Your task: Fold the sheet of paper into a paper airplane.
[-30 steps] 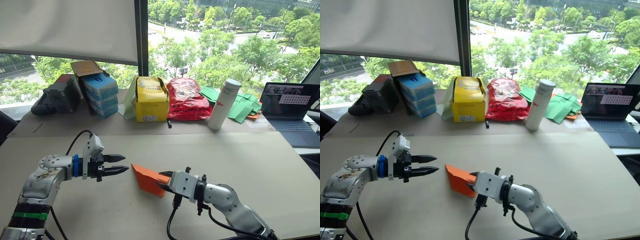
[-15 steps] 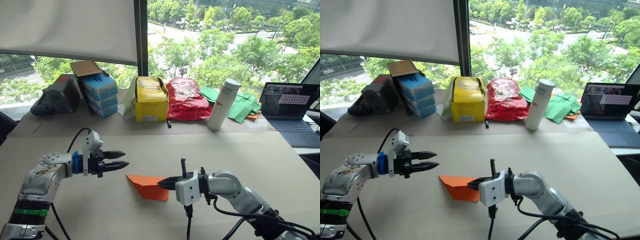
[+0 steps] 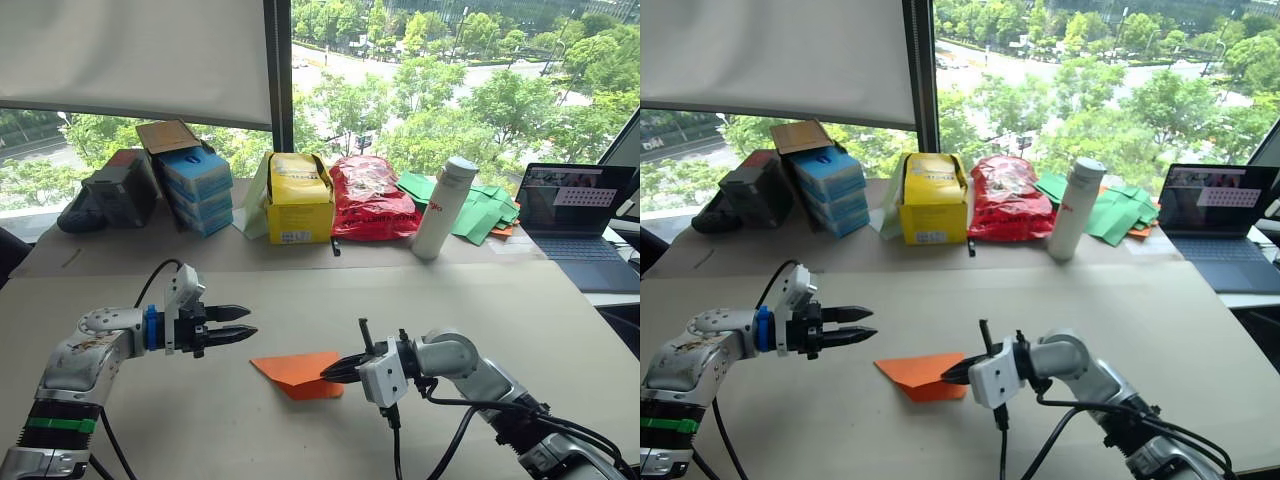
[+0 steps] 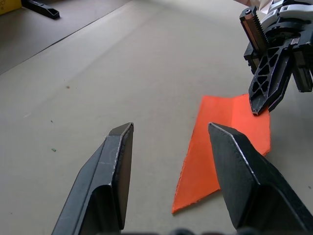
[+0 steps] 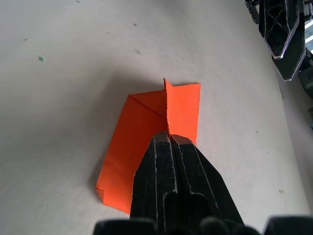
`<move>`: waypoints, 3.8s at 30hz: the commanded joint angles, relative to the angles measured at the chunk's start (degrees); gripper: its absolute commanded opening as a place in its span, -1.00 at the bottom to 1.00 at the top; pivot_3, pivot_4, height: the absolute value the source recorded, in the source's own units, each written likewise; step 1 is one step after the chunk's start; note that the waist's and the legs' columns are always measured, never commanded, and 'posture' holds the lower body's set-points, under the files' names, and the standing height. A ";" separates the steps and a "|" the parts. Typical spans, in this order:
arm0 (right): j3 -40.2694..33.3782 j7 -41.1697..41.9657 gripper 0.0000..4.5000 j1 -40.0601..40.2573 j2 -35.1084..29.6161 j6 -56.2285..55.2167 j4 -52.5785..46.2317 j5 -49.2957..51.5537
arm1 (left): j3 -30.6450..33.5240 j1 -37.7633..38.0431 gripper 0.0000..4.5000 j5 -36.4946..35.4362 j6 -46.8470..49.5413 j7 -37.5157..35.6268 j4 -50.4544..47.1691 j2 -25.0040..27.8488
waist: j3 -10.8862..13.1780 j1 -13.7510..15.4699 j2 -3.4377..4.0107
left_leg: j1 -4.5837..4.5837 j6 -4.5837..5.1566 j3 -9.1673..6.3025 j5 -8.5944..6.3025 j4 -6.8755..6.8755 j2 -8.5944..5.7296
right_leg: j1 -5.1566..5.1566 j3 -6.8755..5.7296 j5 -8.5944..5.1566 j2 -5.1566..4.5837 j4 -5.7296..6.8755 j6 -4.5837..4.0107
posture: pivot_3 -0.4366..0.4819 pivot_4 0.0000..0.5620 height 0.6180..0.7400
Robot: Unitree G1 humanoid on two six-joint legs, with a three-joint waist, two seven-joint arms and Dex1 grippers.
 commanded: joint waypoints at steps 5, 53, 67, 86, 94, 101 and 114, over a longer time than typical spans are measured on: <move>-3.18 -0.69 -0.31 1.08 0.73 9.14 -7.19 2.94 | -1.54 0.21 0.14 0.23 -2.42 -0.97 -2.11 -0.08 | 0.00 0.07 0.00 | -0.01 0.00 -0.01 0.00 0.00 0.00 | -0.01 0.00 0.00 -0.05 0.00 0.00 | -0.05 -0.47 1.00; -2.55 -6.79 0.33 7.83 4.19 21.71 -11.43 -4.25 | -23.54 -1.00 -0.98 27.10 -26.86 7.30 9.34 -6.06 | -0.08 0.75 0.12 | 0.33 0.46 0.01 -0.27 0.00 -0.02 | 0.27 -0.03 0.00 -0.08 0.09 -0.02 | -0.05 -0.47 1.00; -3.63 -4.97 -0.81 5.60 3.60 20.97 -10.31 -3.44 | -25.60 -4.46 -1.00 28.67 -29.66 6.52 13.04 -6.42 | -0.09 0.65 0.12 | 0.33 0.46 0.03 -0.27 0.00 -0.02 | 0.25 0.00 0.00 -0.06 0.11 -0.02 | -0.05 -0.47 1.00; -3.91 -2.60 -0.99 6.35 3.15 26.28 -10.67 -2.72 | -23.28 -1.68 -1.00 25.23 -26.15 4.02 4.38 -4.86 | -0.09 0.57 0.13 | 0.19 0.46 0.05 -0.27 -0.01 -0.01 | 0.14 0.00 0.00 -0.05 0.05 -0.01 | -0.05 -0.47 1.00; -3.65 -2.45 -0.99 6.59 3.14 27.46 -11.08 -2.64 | -20.13 -0.33 -1.00 22.30 -21.44 4.88 -1.49 -4.49 | -0.08 0.52 0.14 | 0.20 0.46 0.05 -0.27 -0.02 0.00 | 0.14 0.01 -0.01 -0.06 0.06 -0.02 | -0.05 -0.47 1.00; -3.11 -2.58 -0.99 6.48 3.84 28.12 -11.45 -2.91 | -21.10 3.07 -1.00 23.13 -20.38 3.93 -2.73 -2.60 | -0.07 0.50 0.15 | 0.17 0.46 0.05 -0.27 -0.02 0.00 | 0.10 0.01 -0.01 -0.06 0.05 -0.02 | -0.05 -0.47 1.00; -4.76 0.49 -0.99 -0.95 7.12 38.17 -7.95 1.39 | -22.18 2.15 -1.00 26.44 -25.66 5.38 2.98 -2.58 | -0.08 0.37 0.15 | 0.32 0.45 0.04 -0.27 -0.05 0.03 | 0.16 0.02 0.01 -0.06 0.13 -0.09 | -0.05 -0.47 1.00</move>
